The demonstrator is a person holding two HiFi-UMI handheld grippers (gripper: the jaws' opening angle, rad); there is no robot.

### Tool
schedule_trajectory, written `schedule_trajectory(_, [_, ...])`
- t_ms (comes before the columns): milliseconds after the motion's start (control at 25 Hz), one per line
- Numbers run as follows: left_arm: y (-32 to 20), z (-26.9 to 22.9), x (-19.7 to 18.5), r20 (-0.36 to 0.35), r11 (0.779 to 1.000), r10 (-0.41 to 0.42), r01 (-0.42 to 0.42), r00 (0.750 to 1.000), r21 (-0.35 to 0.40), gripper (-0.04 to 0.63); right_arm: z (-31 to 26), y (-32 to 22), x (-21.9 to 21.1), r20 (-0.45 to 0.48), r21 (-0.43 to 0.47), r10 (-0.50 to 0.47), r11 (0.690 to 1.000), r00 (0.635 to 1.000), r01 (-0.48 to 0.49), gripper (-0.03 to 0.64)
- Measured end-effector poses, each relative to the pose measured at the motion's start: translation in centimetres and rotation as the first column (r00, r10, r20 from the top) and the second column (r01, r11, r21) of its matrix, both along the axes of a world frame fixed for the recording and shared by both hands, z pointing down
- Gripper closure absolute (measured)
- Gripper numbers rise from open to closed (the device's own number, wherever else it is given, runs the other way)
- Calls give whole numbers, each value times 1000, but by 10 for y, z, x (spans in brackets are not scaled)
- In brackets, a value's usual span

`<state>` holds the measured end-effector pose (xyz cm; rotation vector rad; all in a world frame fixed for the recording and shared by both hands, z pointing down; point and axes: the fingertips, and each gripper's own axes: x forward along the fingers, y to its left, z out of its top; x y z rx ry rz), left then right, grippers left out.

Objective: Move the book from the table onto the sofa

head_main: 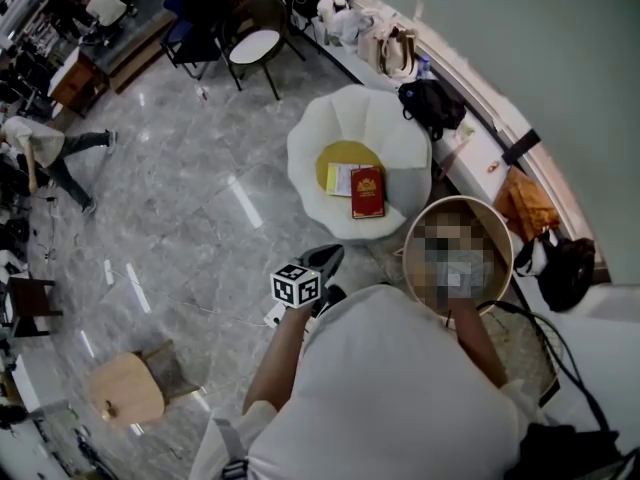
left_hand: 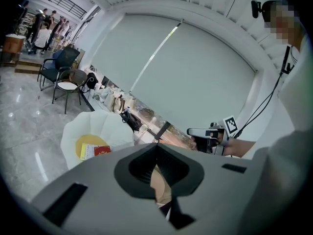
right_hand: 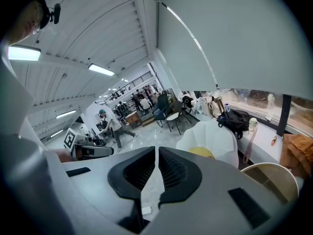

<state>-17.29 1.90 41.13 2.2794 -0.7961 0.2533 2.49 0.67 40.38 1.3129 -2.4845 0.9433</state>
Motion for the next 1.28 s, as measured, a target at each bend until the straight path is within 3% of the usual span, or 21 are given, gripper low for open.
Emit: schedule_trajectory(1280, [-5, 5, -9, 8, 999, 39, -39, 999, -17, 594, 0, 4, -8, -20, 6, 20, 1000, 1000, -20, 569])
